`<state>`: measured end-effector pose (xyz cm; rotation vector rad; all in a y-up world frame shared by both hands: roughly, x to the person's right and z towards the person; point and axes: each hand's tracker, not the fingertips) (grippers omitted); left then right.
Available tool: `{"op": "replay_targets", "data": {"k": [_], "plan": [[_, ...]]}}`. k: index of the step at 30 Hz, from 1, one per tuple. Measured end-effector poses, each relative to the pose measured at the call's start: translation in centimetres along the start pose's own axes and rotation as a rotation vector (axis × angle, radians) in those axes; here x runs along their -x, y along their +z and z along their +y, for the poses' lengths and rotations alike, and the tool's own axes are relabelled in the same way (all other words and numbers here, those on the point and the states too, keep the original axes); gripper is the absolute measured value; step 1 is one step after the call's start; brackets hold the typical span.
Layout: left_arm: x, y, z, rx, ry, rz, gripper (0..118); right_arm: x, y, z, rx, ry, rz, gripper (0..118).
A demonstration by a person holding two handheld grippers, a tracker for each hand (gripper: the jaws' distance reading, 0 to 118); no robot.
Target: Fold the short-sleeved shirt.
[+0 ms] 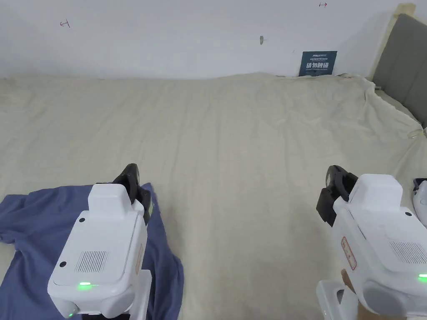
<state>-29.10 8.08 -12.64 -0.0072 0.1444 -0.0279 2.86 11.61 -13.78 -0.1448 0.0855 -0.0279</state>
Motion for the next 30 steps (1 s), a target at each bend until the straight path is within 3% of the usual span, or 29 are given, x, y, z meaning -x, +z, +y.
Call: {"op": "replay_targets", "data": {"k": [30], "plan": [[0.21, 0.06, 0.16, -0.007, 0.003, -0.006, 0, -0.54, 0.03, 0.19, 0.000, 0.008, 0.008, 0]]}}
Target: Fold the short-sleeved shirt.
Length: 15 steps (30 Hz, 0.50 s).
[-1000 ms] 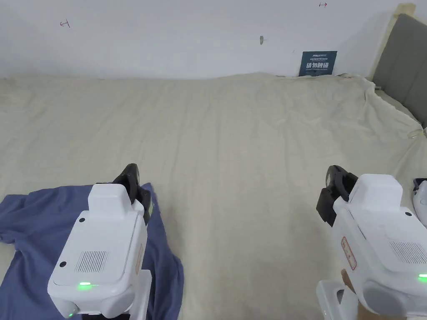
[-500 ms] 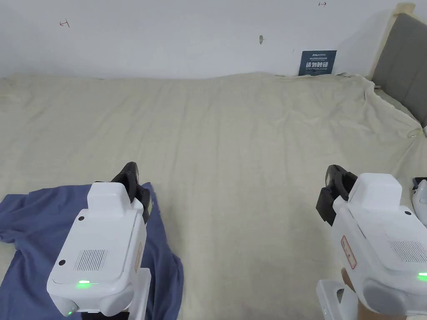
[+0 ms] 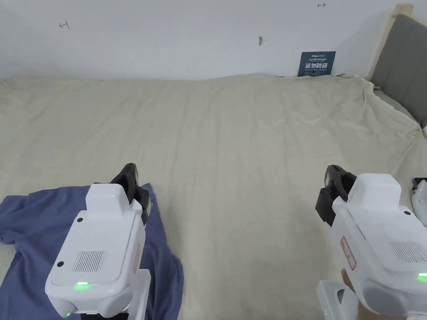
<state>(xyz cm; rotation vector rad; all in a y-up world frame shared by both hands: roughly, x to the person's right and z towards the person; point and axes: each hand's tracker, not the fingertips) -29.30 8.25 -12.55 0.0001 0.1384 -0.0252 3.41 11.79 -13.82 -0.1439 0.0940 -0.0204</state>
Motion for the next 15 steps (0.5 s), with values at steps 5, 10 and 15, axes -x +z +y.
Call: {"op": "replay_targets", "data": {"k": [5, 10, 15], "plan": [[1.0, 0.5, 0.1, -0.005, 0.004, 0.021, 0, 0.3, -0.5, -0.2, -0.003, 0.010, 0.018, 0], [3.5, 1.4, 0.1, -0.005, 0.003, 0.086, 0, 2.4, -1.5, 0.1, -0.009, 0.025, 0.071, 0], [7.4, 3.1, 0.0, 0.002, -0.001, 0.183, 0, 6.0, -2.6, 0.3, -0.020, 0.026, 0.163, 0]]}}
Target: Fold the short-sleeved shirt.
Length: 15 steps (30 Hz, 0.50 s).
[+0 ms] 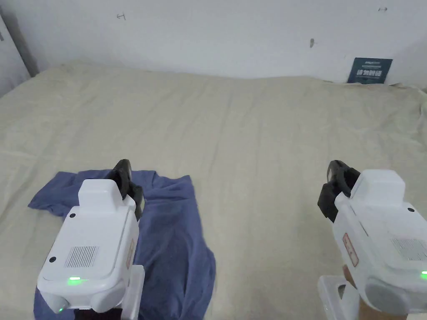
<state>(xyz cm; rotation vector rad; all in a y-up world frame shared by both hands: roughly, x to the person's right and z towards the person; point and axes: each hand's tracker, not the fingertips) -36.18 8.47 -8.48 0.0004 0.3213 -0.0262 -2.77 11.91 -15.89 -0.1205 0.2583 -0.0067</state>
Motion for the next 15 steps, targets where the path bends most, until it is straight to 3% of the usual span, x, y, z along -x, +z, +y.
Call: {"op": "replay_targets", "data": {"k": [15], "plan": [[12.2, 6.0, 0.5, 0.011, -0.030, 0.319, 0, 13.2, -2.8, -0.2, 0.017, 0.018, 0.325, 0]]}}
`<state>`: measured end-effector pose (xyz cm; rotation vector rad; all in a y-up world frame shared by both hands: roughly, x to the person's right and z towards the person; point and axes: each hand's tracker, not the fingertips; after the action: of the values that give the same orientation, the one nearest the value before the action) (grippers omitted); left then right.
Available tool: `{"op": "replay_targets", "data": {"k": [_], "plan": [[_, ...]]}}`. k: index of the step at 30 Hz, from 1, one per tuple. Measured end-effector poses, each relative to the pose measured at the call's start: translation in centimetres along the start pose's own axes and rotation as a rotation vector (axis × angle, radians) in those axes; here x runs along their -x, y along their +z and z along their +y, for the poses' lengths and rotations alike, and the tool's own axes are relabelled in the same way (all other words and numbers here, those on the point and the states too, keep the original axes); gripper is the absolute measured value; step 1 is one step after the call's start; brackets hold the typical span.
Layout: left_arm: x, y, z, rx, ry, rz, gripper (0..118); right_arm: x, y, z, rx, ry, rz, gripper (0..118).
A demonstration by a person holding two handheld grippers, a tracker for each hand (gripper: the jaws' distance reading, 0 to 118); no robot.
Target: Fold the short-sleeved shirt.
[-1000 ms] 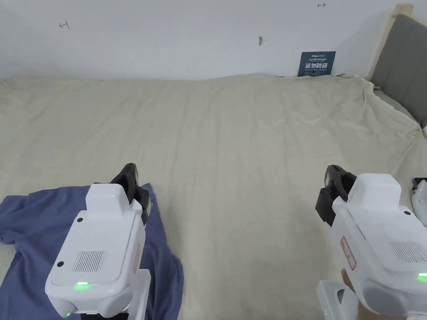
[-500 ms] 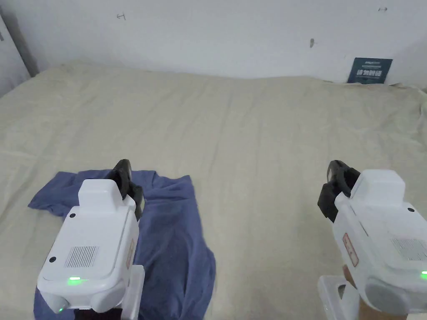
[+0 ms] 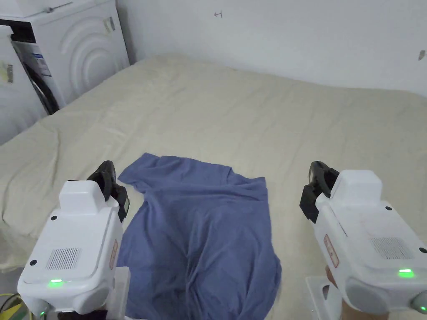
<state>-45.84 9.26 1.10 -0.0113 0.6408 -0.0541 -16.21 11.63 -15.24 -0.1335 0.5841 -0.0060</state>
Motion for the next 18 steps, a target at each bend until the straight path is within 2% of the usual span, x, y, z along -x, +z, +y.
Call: {"op": "replay_targets", "data": {"k": [5, 10, 18], "plan": [[2.8, 0.8, -0.3, 0.009, 0.002, 0.070, 0, 2.3, -0.5, -0.1, 0.003, 0.003, 0.057, 0], [3.9, 1.0, -0.8, 0.017, 0.014, 0.096, 0, 2.9, 0.1, 0.0, 0.005, 0.007, 0.066, 0], [1.6, -0.3, -1.0, 0.031, 0.032, 0.044, 0, -1.1, 0.6, -0.4, -0.004, 0.008, 0.001, 0]]}}
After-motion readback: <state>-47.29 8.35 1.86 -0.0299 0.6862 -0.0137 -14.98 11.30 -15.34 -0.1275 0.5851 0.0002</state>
